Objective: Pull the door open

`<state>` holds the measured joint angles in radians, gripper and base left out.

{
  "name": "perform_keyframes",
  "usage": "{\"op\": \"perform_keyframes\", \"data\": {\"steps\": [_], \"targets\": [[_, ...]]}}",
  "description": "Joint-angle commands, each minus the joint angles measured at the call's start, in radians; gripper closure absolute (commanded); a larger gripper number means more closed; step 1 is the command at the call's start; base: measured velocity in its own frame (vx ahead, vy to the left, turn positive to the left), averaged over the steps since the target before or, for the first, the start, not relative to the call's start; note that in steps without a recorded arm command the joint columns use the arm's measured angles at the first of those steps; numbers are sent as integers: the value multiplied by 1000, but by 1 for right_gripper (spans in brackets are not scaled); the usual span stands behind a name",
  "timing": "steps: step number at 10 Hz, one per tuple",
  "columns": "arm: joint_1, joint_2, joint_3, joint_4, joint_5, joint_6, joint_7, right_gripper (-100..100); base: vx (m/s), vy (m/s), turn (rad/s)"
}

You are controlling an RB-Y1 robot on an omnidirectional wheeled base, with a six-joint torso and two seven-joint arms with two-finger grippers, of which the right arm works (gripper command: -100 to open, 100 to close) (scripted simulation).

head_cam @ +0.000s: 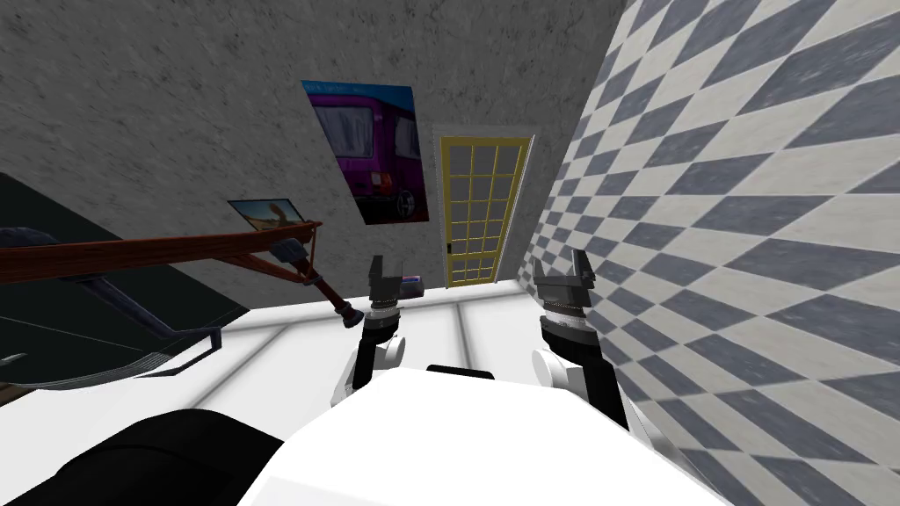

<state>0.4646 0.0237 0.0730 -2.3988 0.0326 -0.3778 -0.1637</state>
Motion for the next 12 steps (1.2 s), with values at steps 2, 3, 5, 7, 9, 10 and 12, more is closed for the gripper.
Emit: {"op": "perform_keyframes", "data": {"steps": [2, 3, 5, 7, 9, 10, 12], "targets": [[-18, -16, 1, 57, -27, -17, -33, -100, 68, -17, 117], [-23, -20, 1, 69, -33, -21, -41, -100, 96, 65, 64], [-37, -30, 1, 113, -53, -35, -66, -100, 97, 32, 75], [-54, -43, 2, 167, -79, -52, -98, -100, 83, 12, 104], [-68, -51, 2, 208, -99, -64, -122, -100, 97, 5, 85], [-75, -55, 3, 231, -110, -71, -136, -100, 82, 8, 94], [-90, -63, 3, 277, -131, -86, -162, -100, 81, 9, 90]]}}
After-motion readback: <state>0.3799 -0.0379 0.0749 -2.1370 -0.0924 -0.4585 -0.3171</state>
